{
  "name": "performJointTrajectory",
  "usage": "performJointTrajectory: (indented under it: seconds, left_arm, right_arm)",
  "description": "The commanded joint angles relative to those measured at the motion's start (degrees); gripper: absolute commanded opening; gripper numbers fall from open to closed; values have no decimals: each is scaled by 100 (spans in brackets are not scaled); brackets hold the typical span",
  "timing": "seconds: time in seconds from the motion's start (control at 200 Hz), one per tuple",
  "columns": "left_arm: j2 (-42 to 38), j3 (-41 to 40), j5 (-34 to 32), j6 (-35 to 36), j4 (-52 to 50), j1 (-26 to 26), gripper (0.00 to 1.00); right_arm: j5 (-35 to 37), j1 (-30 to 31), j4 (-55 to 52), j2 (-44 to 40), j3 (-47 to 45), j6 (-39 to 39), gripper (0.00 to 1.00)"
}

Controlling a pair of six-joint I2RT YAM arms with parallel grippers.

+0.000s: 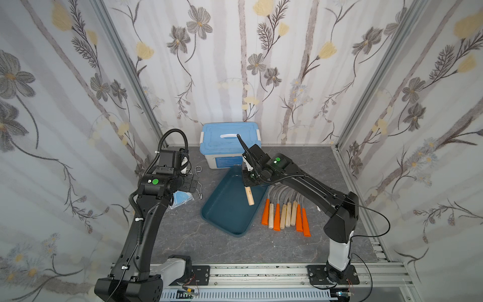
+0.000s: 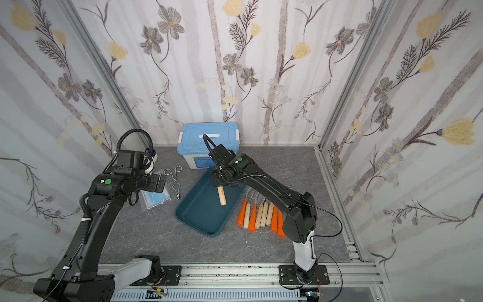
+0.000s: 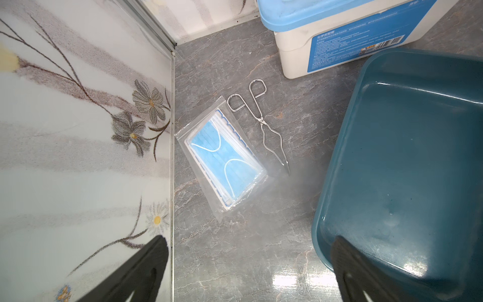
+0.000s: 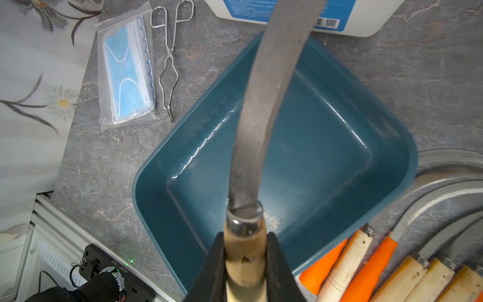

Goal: Put small sickles into storage boxes
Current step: Place the sickle in the storage box.

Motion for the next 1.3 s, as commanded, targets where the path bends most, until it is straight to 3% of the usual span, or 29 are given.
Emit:
performJointTrajectory:
  seconds: [0.0, 0.764, 1.069, 1.214, 1.294]
  left_arm:
    - [-90, -23, -65, 22, 150, 4, 100]
    - [-385, -102, 26, 92, -16, 4, 100]
    - [-401, -116, 80, 92, -53, 4, 100]
    - [-386, -85, 89, 96, -60, 4, 100]
    - [-408, -76, 71, 101, -60, 5, 100]
  right_arm:
    - [-353, 35, 299, 295, 119, 132, 0]
    - [-952, 202, 503, 1919, 70, 122, 0]
    - [-969, 198, 561, 2150, 89, 107, 0]
    - [-942, 202, 564, 2183, 89, 108, 9]
    - [-926, 202, 560, 2179, 89, 101, 19]
